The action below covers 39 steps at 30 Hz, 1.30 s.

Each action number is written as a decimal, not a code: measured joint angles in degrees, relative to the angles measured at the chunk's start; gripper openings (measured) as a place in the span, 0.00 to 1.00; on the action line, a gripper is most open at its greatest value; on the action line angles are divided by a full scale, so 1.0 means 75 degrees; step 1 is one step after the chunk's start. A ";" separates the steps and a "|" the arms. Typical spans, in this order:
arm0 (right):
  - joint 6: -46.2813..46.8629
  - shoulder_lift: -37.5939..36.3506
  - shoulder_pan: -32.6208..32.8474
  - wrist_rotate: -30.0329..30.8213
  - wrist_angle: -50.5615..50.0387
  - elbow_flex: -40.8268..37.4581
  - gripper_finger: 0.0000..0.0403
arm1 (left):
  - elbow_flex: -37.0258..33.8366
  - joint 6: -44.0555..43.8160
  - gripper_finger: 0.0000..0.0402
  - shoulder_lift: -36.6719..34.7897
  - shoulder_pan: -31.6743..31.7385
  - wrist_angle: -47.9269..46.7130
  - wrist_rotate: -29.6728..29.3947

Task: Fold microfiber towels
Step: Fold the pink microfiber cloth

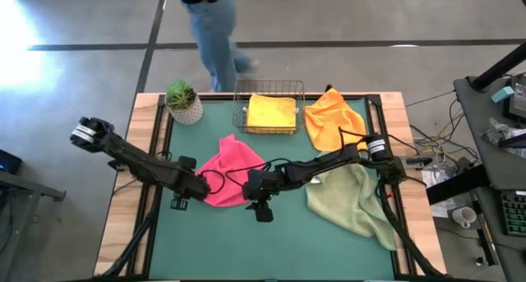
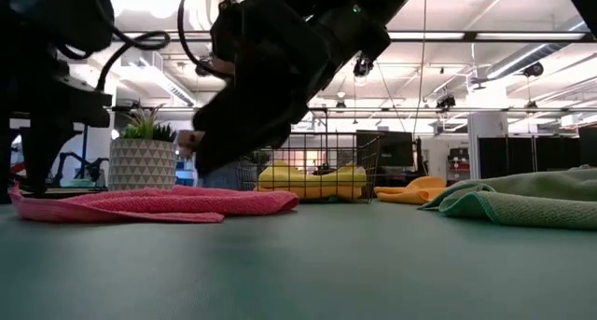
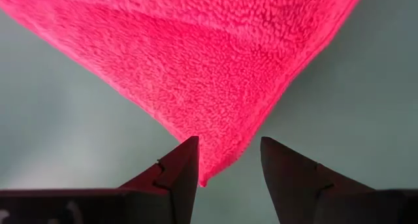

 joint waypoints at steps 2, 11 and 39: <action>-0.0166 0.0022 0.0000 0.0000 -0.0010 0.0000 0.39 | -0.0009 0.0003 0.37 0.0213 0.0000 0.0011 0.0009; -0.0201 0.0408 -0.0003 0.0021 0.0428 0.0000 0.39 | -0.0015 0.0009 0.36 0.1163 0.0000 0.0278 0.0057; -0.0744 0.0614 -0.0048 0.0910 -0.0428 0.0000 0.39 | 0.0256 -0.0576 0.00 0.0990 0.0000 0.1195 0.0783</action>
